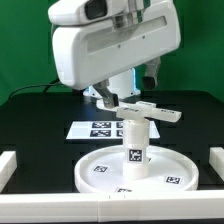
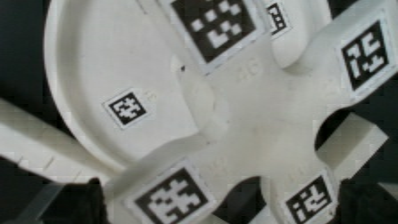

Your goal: Assemble round table

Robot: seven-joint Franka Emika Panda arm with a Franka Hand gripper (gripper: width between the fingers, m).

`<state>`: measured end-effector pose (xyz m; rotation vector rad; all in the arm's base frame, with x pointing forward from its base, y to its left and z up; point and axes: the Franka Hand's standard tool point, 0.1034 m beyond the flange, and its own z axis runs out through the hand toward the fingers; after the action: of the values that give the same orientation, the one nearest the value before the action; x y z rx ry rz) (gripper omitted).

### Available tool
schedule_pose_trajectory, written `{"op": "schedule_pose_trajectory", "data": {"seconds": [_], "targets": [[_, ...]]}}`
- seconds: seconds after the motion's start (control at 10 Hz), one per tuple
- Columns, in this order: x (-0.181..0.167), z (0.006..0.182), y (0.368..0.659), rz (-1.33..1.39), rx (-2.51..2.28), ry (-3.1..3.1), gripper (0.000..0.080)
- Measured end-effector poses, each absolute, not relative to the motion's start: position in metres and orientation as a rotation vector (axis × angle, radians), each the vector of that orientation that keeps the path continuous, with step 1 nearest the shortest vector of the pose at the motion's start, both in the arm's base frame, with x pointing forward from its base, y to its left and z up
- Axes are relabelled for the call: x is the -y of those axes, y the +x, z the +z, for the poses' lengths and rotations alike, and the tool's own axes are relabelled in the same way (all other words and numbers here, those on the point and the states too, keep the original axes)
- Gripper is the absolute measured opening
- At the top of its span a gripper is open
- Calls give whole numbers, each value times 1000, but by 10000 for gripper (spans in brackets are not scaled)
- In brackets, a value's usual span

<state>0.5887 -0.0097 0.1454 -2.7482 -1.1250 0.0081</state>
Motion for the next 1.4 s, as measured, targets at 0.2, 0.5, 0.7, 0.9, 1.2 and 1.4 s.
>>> {"op": "schedule_pose_trajectory", "data": {"seconds": [0.2, 0.5, 0.7, 0.9, 1.2, 1.4], "targets": [[10, 145, 588, -9, 1303, -2671, 649], [13, 144, 588, -24, 1540, -2548, 649], [10, 147, 590, -27, 1872, -2352, 649], [2, 148, 593, -33, 2110, -2173, 649], [11, 146, 591, -15, 2292, -2002, 649], [12, 146, 591, -9, 2418, -1855, 649]]}}
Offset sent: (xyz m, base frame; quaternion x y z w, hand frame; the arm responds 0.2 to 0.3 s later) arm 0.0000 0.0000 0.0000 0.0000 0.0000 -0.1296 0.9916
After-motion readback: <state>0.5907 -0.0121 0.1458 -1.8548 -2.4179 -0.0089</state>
